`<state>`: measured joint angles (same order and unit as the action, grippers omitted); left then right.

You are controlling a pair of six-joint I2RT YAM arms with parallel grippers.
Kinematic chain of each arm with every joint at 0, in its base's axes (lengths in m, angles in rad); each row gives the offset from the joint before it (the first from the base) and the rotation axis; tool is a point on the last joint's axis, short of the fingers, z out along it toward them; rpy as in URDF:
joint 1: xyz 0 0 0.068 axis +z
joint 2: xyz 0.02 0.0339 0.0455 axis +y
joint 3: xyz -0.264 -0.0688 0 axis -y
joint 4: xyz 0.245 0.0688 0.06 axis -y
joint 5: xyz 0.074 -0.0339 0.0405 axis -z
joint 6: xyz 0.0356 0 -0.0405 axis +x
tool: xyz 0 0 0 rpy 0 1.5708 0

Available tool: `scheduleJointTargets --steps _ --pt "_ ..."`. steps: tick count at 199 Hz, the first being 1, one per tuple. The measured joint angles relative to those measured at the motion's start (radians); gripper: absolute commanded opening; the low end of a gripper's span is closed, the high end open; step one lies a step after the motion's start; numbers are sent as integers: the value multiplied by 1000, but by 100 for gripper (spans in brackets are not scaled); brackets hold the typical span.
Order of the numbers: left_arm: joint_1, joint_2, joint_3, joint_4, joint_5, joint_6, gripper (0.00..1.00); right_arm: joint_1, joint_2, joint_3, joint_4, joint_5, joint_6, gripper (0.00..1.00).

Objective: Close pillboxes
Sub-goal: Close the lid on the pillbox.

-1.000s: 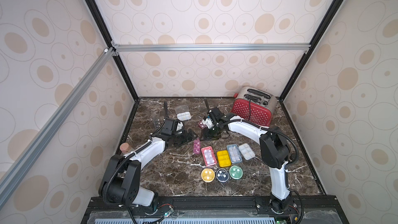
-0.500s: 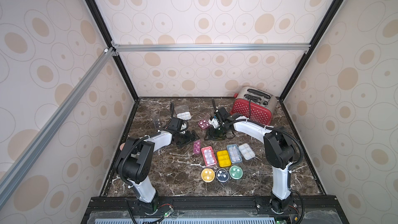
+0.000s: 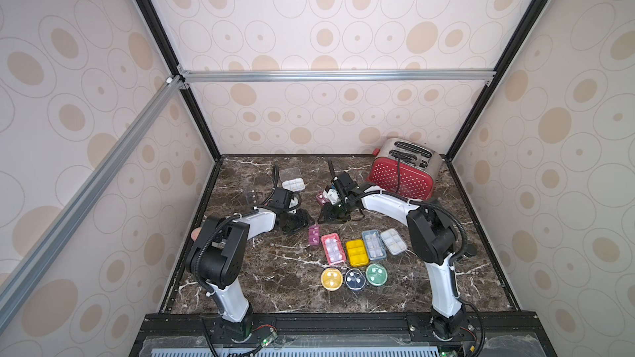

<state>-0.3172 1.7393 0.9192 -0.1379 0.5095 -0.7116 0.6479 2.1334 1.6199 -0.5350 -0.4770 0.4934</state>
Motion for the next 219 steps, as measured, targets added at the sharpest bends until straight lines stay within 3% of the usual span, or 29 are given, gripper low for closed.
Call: scheduleJointTargets --steps 28,154,219 --pt "0 14 -11 26 3 -7 41 4 35 24 0 2 8 39" --pt "0 38 -21 93 32 -30 28 39 116 120 -54 26 10 26" --pt "5 29 -55 153 39 -37 18 47 122 132 -63 31 11 24"
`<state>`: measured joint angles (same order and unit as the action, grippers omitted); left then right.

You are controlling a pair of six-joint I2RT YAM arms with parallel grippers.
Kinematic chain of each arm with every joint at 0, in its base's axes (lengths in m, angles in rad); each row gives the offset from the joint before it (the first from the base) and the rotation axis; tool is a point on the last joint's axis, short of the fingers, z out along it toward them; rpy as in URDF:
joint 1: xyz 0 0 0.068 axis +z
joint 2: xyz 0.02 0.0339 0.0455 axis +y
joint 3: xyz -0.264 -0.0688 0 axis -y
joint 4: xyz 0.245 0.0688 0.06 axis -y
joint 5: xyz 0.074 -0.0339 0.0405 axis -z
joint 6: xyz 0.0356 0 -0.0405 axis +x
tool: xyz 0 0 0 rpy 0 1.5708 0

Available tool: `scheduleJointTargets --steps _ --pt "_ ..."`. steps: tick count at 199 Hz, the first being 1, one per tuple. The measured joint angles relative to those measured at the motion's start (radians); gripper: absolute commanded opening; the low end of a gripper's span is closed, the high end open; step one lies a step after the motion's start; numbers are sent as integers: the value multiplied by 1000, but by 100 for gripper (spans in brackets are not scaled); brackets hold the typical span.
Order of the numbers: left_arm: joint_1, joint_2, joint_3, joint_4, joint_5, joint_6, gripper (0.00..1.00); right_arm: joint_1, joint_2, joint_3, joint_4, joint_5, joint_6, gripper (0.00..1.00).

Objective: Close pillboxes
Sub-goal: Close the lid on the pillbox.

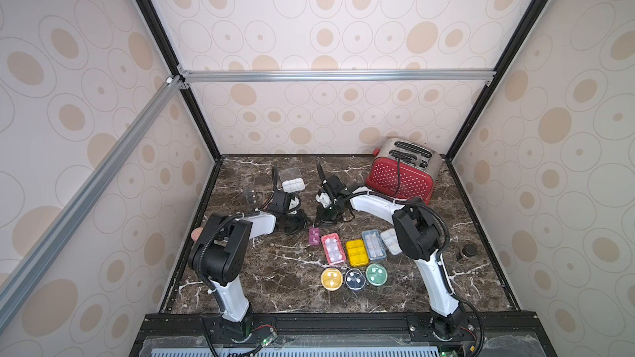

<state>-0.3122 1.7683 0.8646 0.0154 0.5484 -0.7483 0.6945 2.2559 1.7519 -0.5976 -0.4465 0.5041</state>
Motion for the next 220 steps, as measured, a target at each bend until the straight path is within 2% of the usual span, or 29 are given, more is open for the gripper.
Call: scheduleJointTargets --steps 17,38,45,59,80,100,131,153,192,220 --pt "3 -3 -6 13 0 0 17 1 0 0 -1 2 0 24" --pt "3 -4 -24 38 1 -3 21 2 1 2 -4 3 1 25" --pt "3 -5 -31 48 5 -3 26 2 1 5 -6 3 1 26" --pt "1 -12 -41 51 3 -5 43 3 2 10 -16 6 0 29" --pt "6 -59 -48 16 -13 0 83 8 1 20 -54 30 -5 37" --pt "15 -138 -49 -82 -58 11 97 18 -18 4 -63 73 -7 53" --pt "28 -280 -15 -248 -153 46 99 66 -84 -16 -108 171 -11 80" --pt "37 -364 26 -323 -229 74 100 123 -85 48 -175 258 -7 99" --pt "63 -475 29 -427 -353 111 99 199 24 281 -317 393 -6 99" --pt "125 -583 -2 -481 -397 121 99 209 111 379 -383 447 -1 86"
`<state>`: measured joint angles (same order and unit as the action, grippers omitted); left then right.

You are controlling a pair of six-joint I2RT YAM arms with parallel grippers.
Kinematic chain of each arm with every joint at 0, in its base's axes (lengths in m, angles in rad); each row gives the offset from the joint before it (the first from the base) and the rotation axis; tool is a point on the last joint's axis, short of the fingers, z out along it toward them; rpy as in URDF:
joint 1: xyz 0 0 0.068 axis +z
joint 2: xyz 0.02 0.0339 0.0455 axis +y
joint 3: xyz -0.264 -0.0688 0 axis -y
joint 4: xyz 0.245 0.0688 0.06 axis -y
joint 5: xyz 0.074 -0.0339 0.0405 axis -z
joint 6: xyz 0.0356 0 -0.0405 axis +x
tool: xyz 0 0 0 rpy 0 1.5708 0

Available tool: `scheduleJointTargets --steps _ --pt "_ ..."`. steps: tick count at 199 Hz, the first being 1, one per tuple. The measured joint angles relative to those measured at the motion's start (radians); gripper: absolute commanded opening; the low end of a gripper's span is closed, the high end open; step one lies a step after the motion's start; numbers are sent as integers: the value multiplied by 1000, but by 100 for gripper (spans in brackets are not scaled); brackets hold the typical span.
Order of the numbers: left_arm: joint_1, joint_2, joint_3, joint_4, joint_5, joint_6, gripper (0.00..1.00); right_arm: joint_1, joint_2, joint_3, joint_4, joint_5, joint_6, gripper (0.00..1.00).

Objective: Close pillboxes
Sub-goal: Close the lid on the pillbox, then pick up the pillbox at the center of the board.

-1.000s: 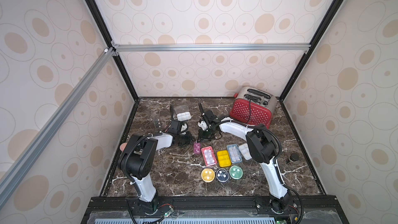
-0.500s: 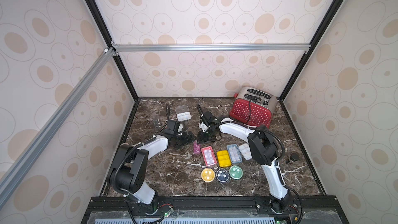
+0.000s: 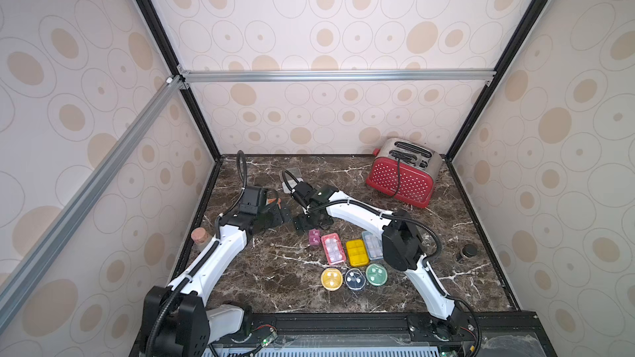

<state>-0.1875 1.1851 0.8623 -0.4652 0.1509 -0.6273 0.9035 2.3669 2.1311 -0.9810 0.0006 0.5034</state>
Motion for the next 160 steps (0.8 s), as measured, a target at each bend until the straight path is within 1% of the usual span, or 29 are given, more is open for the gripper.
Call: scheduleJointTargets --steps 10,31,58,80,100,160 --pt "23 -37 -10 -10 -8 0 99 0 23 17 -17 10 8 82" --pt "49 -83 -11 -30 -23 6 99 -2 53 30 -46 24 14 79" --pt "49 -83 -14 -39 -20 16 99 -1 80 61 -71 26 28 73" --pt "49 -76 -19 -42 -23 25 99 0 103 103 -83 26 31 65" --pt "49 -64 -19 -45 -22 34 99 2 105 104 -88 22 42 61" --pt "49 -60 -19 -45 -23 45 100 5 105 104 -100 18 53 58"
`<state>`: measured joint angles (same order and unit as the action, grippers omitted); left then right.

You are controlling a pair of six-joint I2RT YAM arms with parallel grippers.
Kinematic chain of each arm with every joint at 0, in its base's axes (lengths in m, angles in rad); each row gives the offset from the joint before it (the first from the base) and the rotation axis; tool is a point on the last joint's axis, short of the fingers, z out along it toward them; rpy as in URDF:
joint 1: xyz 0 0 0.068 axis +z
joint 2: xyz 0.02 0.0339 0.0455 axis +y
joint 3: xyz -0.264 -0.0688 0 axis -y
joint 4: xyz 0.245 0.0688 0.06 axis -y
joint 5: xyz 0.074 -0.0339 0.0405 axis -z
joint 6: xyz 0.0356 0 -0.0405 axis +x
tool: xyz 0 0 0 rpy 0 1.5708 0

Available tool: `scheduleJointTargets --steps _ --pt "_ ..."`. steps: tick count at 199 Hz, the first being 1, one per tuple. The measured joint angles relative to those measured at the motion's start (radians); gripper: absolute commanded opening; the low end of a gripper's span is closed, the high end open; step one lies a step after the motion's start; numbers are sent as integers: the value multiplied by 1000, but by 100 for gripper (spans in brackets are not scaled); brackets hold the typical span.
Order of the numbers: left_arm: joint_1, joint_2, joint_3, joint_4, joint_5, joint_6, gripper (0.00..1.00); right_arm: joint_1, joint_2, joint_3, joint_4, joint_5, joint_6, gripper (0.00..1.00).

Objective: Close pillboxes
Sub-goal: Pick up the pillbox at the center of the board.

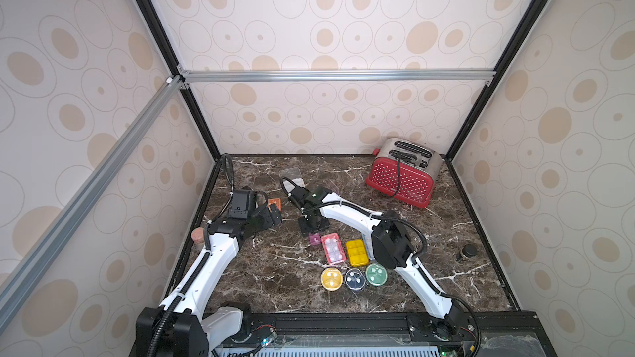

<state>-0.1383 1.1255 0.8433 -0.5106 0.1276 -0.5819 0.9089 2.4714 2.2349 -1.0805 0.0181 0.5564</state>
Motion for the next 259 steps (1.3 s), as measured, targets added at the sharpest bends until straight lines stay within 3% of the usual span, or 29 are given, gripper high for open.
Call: scheduleJointTargets --steps 39,71,99,149,213,259 --pt "0 0 0 0 0 1 99 0 -2 0 -3 19 -10 54" --pt "0 0 0 0 0 3 99 0 -3 2 -12 32 -21 69" --pt "0 0 -1 -1 0 3 100 0 -3 2 -19 25 -21 72" --pt "0 -4 -1 -2 -3 5 99 0 -3 2 -19 5 -18 61" --pt "0 -4 -1 -2 -4 9 99 0 17 25 -21 3 -19 59" --pt "0 -4 -1 -2 -4 12 99 0 43 37 -27 0 -23 51"
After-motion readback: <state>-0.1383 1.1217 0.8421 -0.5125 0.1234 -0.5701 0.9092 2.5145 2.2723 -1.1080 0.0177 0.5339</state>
